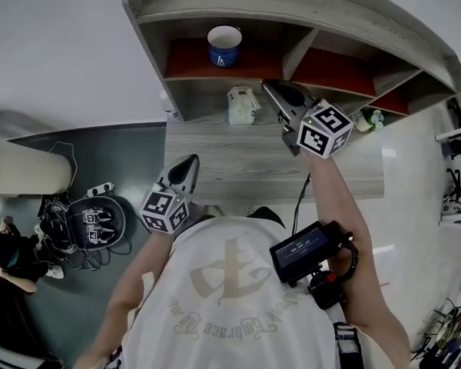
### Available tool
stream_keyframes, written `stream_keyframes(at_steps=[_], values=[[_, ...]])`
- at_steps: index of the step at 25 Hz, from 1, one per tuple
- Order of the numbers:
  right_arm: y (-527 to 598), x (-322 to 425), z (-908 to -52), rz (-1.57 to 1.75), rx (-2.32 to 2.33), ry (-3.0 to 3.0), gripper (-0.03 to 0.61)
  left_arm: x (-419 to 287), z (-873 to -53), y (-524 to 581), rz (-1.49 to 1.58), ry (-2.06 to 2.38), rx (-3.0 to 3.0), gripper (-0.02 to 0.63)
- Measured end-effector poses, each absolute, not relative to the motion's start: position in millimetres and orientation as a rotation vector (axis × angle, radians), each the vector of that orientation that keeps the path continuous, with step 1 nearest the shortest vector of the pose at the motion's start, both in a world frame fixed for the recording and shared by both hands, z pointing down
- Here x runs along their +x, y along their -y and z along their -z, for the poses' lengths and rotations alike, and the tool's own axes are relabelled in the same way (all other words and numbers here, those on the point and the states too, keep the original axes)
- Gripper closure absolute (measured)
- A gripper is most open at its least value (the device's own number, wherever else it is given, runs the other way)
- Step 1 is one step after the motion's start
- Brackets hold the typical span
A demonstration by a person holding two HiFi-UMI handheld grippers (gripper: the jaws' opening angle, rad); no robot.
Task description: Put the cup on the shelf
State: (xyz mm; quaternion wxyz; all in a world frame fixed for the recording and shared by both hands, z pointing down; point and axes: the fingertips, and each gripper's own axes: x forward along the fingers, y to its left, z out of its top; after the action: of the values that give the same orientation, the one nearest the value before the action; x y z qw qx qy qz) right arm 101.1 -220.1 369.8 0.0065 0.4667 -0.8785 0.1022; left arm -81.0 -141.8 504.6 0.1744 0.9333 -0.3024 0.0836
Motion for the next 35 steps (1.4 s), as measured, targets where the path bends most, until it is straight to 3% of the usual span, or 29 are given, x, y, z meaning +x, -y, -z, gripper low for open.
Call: stream_keyframes(at_steps=[35], values=[[92.3, 136.0, -474.1, -0.534, 1.366, 2.781, 0.577, -18.0, -488.4, 127.8, -0.215, 0.901, 2.639, 0.612]])
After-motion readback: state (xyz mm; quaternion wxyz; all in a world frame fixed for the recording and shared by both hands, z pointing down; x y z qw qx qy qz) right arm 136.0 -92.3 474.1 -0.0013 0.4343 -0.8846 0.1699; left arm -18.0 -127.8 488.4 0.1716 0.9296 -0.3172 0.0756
